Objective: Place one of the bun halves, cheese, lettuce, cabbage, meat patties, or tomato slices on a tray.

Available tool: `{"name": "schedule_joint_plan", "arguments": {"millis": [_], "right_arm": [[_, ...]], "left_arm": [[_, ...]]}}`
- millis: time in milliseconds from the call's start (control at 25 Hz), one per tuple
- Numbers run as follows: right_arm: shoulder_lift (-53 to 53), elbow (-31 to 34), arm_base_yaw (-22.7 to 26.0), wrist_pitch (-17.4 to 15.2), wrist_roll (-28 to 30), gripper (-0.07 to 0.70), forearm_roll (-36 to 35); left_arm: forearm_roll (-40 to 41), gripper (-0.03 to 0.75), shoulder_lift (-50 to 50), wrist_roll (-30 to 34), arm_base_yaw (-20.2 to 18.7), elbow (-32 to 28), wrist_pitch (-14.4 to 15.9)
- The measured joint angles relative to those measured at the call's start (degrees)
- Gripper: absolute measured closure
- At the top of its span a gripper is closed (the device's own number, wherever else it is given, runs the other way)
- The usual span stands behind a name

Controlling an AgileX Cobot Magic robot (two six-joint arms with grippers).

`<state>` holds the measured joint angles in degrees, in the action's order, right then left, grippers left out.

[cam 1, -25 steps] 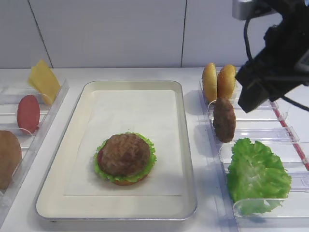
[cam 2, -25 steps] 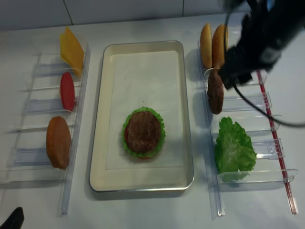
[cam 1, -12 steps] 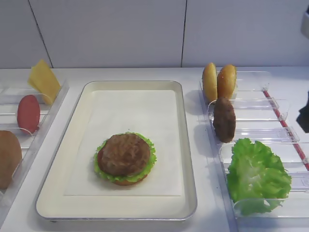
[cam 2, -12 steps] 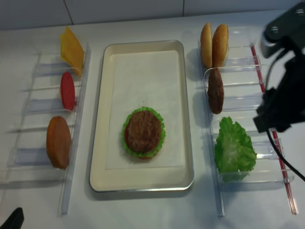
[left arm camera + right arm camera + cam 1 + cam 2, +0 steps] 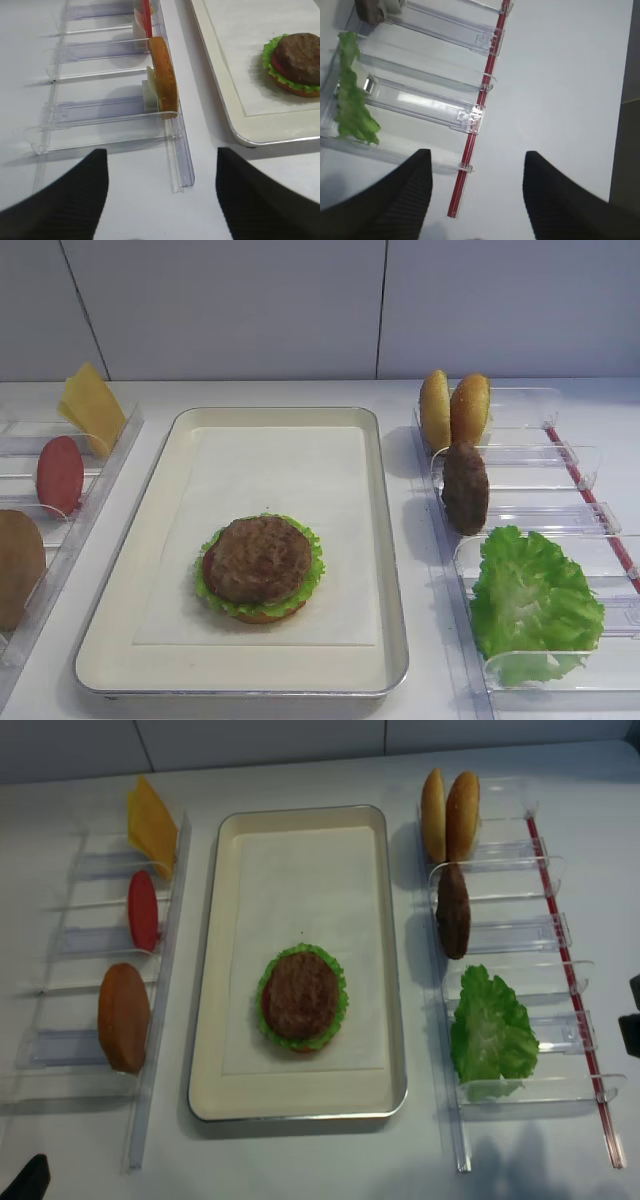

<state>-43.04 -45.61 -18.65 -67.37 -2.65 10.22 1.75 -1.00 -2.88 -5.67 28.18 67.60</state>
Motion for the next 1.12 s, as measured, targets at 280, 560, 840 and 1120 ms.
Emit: {"name": "schedule_joint_plan", "arguments": {"millis": [280,560,840,1120], "right_arm": [[12.62,4.84,0.0,-1.52,-1.07,0.2,-1.69],[22.83,10.12,0.0,-0.5,-0.37,0.2,-4.46],[32.23,14.19,0.0,2.32,-0.37,0.2,-6.38],[41.0,15.78,0.0,3.93,0.33,0.2,-6.63]], "left_arm": [[0.0,0.293,0.0,0.0,0.0,0.0,0.0],[0.0,0.293,0.0,0.0,0.0,0.0,0.0],[0.0,0.293,0.0,0.0,0.0,0.0,0.0],[0.0,0.293,0.0,0.0,0.0,0.0,0.0]]}}
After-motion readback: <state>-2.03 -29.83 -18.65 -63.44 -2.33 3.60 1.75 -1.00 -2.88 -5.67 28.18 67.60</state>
